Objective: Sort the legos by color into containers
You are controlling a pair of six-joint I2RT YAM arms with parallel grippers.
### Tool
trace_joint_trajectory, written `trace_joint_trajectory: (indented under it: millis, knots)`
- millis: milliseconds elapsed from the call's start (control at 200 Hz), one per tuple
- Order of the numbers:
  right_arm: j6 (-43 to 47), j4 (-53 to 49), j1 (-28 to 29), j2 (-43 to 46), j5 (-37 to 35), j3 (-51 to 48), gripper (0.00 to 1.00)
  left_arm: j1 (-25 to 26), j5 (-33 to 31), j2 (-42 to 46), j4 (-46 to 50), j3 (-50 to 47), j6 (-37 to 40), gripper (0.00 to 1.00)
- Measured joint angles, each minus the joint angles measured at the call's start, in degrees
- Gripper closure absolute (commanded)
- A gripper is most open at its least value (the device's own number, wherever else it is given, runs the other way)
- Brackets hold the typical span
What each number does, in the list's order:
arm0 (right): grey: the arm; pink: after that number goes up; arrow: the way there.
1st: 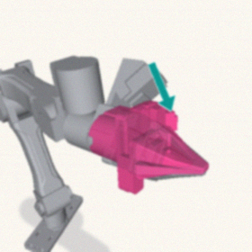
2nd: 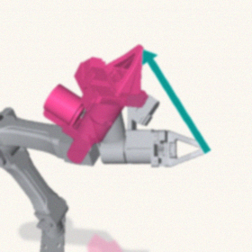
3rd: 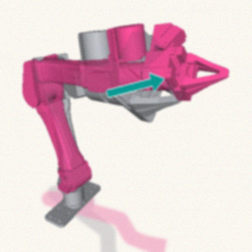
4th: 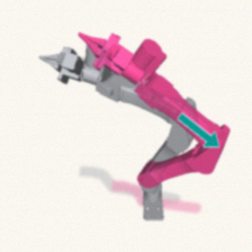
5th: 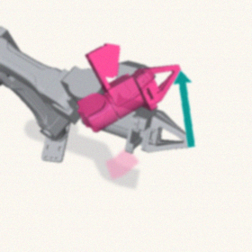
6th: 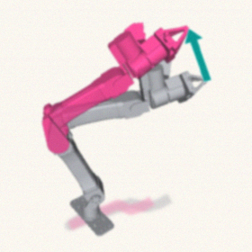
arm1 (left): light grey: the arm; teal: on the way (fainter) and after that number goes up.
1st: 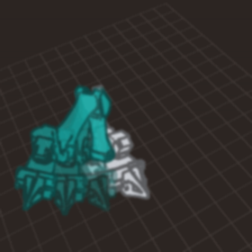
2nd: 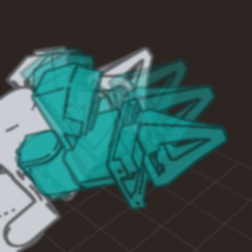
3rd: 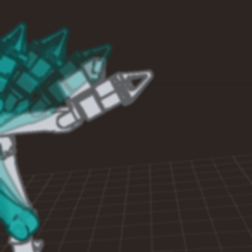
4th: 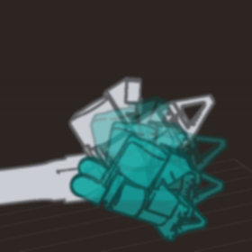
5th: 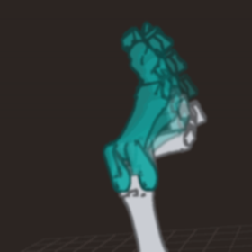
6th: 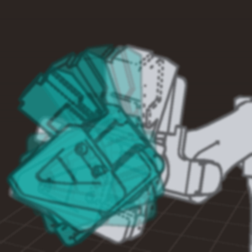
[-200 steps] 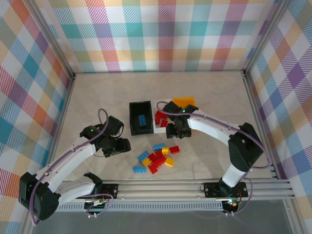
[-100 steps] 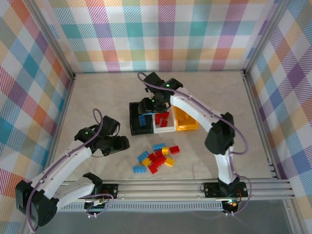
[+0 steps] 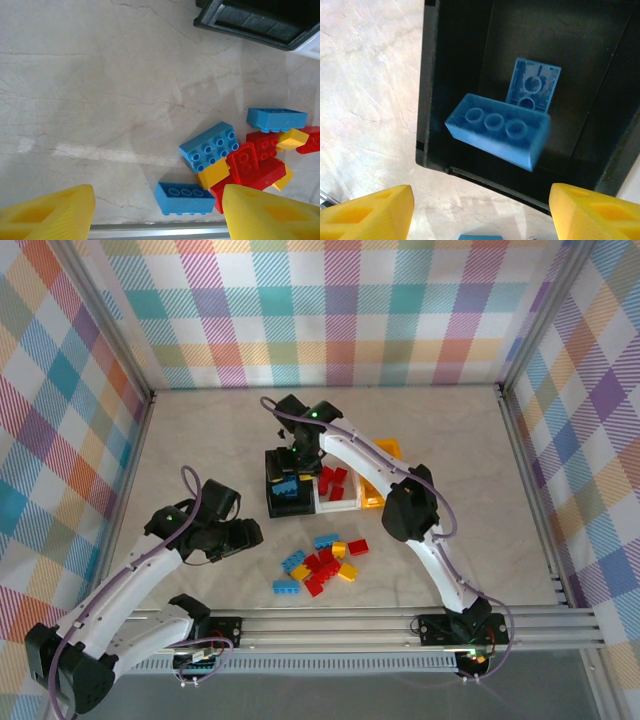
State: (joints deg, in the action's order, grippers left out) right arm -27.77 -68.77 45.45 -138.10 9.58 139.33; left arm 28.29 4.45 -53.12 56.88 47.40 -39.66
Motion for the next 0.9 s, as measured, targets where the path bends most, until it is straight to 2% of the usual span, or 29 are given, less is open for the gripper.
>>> trace_joint_trajectory:
  millis: [380,500,685,800,900]
  knots:
    - [0.00,-0.81,-0.07,0.15,0.15,0.20,0.27,0.00,0.79,-1.22,-0.02,0.00,-0.11,0.33]
    - [-0.02,-0.68,-0.11,4.13,-0.11,-2.56,0.27,0.00,1.51,-3.37,-0.04,0.00,0.44,0.33]
    - [-0.94,4.02,-0.76,23.69,-0.68,-23.15,0.27,1.33,2.14,-6.14,-0.42,0.00,0.96,0.34]
    - [-2.89,7.10,-1.77,36.87,-0.83,-38.21,0.27,5.68,2.14,-9.77,-1.99,0.00,1.31,0.36]
    - [-4.59,9.05,-3.17,44.35,-1.14,-49.11,0.27,9.35,2.19,-13.86,-3.89,-0.02,1.51,0.37]
